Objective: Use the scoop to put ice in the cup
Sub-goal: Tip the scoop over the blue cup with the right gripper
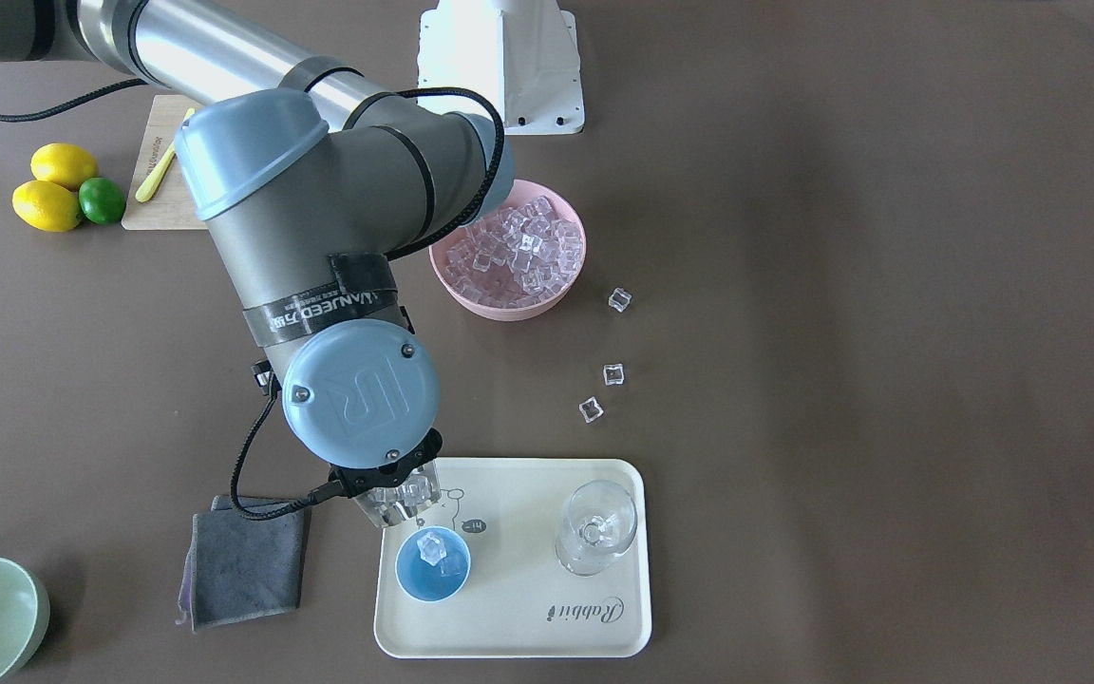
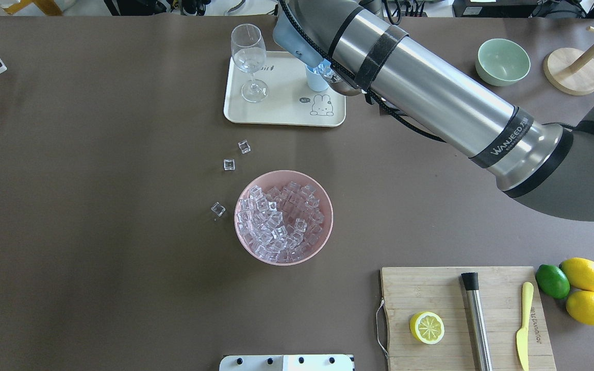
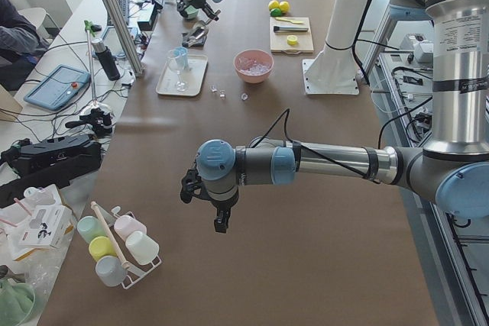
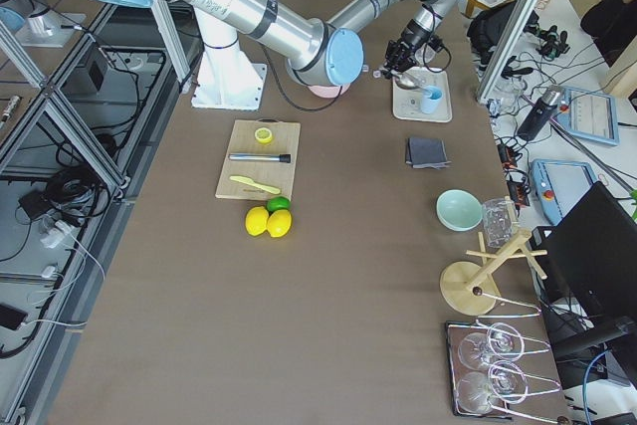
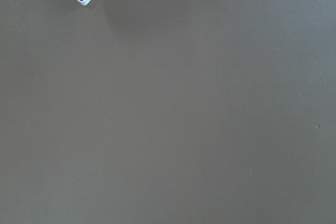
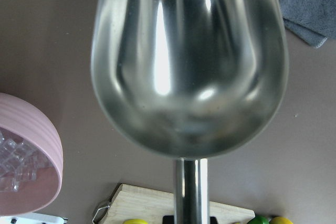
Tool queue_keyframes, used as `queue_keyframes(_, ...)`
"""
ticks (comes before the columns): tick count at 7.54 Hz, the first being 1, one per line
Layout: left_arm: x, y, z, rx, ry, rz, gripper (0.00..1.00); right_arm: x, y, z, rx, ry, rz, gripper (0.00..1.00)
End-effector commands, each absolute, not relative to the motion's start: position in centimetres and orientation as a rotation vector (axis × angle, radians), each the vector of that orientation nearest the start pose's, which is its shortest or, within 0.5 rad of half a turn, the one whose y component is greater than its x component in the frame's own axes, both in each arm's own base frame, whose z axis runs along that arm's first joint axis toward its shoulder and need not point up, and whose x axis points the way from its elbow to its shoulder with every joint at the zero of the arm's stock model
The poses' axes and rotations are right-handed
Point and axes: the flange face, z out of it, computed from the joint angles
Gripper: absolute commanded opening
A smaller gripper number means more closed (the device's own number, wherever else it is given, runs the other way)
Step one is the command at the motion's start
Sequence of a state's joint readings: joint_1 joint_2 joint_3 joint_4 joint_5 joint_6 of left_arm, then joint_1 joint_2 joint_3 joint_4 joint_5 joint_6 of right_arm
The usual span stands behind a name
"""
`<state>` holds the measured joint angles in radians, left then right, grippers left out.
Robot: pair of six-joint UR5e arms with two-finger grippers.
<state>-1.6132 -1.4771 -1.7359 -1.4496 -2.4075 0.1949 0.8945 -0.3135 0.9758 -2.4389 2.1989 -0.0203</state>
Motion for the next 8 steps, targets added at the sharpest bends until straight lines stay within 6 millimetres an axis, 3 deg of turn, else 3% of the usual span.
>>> queue_keyframes(1,-8.18,-44.36,63.48,0.045,0.838,0.11,0.98,-43.7,-66.36,15.19,-0.452,-0.524,-0.624,0.0)
queue_keyframes(8,-8.05,-44.39,64.15,0.033,0.84,0.109,0.98,-43.48,-66.13,14.81,-0.444,-0.525,-0.639,0.0)
